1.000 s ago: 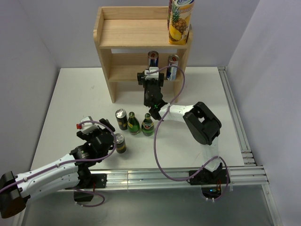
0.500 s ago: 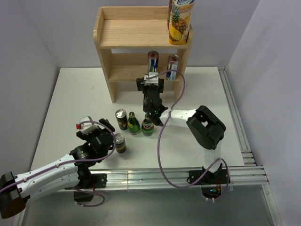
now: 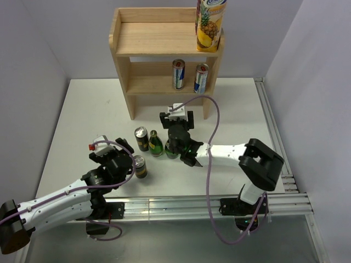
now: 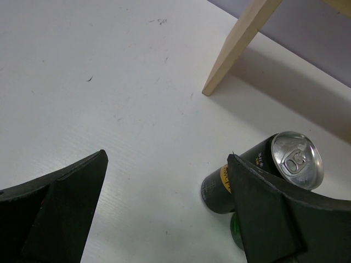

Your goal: Place and organize the beverage onto the shelf

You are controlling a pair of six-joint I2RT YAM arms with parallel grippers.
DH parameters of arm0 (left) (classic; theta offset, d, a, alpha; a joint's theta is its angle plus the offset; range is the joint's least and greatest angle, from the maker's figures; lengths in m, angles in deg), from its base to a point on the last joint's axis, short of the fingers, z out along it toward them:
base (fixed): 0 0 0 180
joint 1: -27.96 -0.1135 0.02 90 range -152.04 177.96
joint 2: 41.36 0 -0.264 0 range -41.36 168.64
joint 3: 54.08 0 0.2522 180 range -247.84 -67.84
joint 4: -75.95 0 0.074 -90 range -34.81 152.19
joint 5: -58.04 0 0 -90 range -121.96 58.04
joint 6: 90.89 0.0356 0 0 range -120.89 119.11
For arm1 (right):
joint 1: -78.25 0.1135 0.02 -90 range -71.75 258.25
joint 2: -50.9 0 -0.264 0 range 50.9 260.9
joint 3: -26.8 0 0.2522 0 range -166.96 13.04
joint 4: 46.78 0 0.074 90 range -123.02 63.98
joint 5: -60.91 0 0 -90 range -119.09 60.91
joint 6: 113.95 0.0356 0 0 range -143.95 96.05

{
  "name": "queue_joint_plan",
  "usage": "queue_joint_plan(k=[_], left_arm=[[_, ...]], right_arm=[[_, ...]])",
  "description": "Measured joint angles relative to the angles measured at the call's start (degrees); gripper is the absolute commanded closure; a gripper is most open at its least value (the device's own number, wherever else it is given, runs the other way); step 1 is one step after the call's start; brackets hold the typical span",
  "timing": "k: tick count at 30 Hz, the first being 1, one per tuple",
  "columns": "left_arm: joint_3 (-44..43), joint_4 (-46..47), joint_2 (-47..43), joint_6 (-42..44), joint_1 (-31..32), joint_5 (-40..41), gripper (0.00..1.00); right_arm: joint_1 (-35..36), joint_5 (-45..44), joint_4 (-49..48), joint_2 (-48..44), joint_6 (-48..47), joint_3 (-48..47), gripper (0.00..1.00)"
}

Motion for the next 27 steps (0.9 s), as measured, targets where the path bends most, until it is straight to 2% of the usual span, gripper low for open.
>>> queue_joint_plan(k=[9, 13, 16, 22, 27], left_arm=[[-0.39, -0.72, 0.87, -0.83, 0.00, 0.00, 0.02], [-0.52, -0.87, 1.16, -1.01, 0.00, 0.04, 0.02], [-0.55, -0.87, 1.29, -1.05, 0.00, 0.04, 0.02], [-0.57, -0.87, 2.34, -1.05, 0.00, 0.04, 0.01], [-0.59, -0.81, 2.29, -1.01, 0.02, 0.02, 0.01]], right_arm=[[1.73, -1.62, 1.57, -7.08, 1.14, 1.14, 0.16], [2.05, -1.55, 6.10, -10.25, 3.63, 2.23, 0.16], [3.32, -1.22, 11.19, -13.90, 7.58, 2.80, 0.15], [10.91, -1.46, 19.34, -23.80, 16.48, 7.58, 0.14], [15.52, 0.74, 25.92, -27.30, 26.47, 12.33, 0.13]])
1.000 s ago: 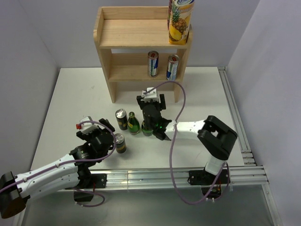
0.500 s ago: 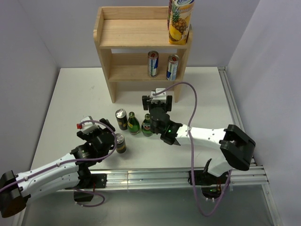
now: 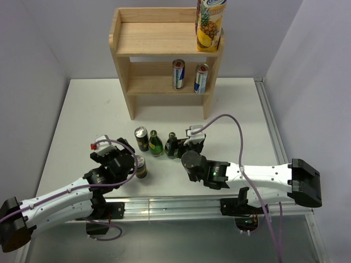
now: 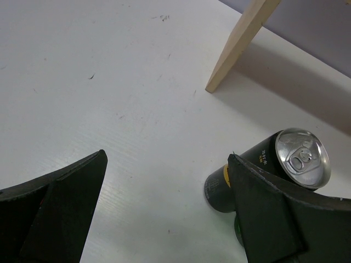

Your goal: Place and organize the beverage onto the shelf

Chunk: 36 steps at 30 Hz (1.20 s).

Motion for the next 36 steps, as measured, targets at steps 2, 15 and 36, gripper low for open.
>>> queue_joint_plan(k=[2, 15, 36], left_arm=[[0.00, 0.20, -0.26, 0.20, 0.00, 0.00, 0.01], [0.15, 4.52, -1.88, 3.67, 0.04, -0.26, 0.01], [0.15, 5.16, -0.35, 4.22, 0.09, -0.26, 0.01]], right_arm=[[1.11, 1.36, 1.90, 0.09, 3.74, 2.27, 0.13], [-2.95, 16.39, -5.97, 13.94, 16.35, 9.92, 0.12], [-12.85, 19.82, -24.92, 30.53, 12.74, 7.45, 0.13]])
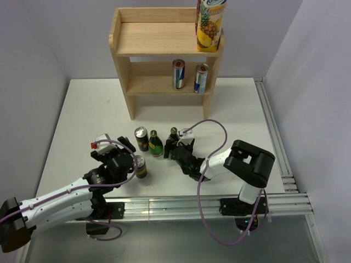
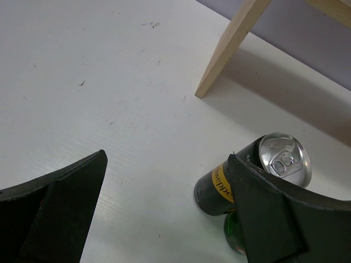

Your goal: Place and organize the beverage onto the shelf

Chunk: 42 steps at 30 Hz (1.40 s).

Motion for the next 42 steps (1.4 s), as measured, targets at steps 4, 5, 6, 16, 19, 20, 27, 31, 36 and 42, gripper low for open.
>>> queue_joint_plan(k=[4, 5, 6, 16, 19, 20, 27, 31, 36, 42], left_arm=[[0.00, 0.02, 0.02, 0.02, 0.00, -0.02, 0.01], [0.00, 0.02, 0.02, 0.02, 0.00, -0.04, 0.01], [0.00, 0.04, 0.13, 0.02, 0.00, -0.04, 0.01], [0.00, 0.07, 1.99, 0.04, 0.00, -0.26, 0.01], [0.00, 0.09, 2.16, 0.04, 0.00, -0.31, 0.01], [0.00, 0.09, 2.19, 0.04, 0.00, -0.33, 0.01], [0.00, 0.22, 2.38, 0.11, 0.00, -0.37, 0.01], [0.00, 0.26, 3.37, 0.11, 0.00, -0.37, 0.01], [0.00, 0.26, 3.65, 0.11, 0.00, -0.37, 0.01], [0.00, 2.19, 3.82, 2.05, 0.00, -1.49, 0.01]], right_arm=[[-0.11, -0.94, -2.03, 1.95, -2.54, -0.83, 0.13], [-0.11, -1.42, -2.84, 2.51, -3.45, -1.01, 0.13], [-0.11, -1.77, -3.54, 2.91, -4.20, -1.09, 0.13], [-0.22, -5.90, -13.35, 9.62, -12.55, -3.39, 0.19], [-0.22, -7.15, -16.39, 11.82, -14.58, -4.59, 0.51], [-0.26, -7.56, -17.00, 12.46, -15.34, -5.07, 0.77], [-0.39, -9.75, -19.85, 15.45, -17.99, -7.41, 1.00], [-0.48, -9.79, -19.93, 15.45, -18.47, -7.43, 1.00], [-0.48, -10.25, -14.80, 12.90, -19.93, -7.45, 1.00], [-0.48, -10.84, -4.85, 6.78, -22.53, -10.36, 1.00]])
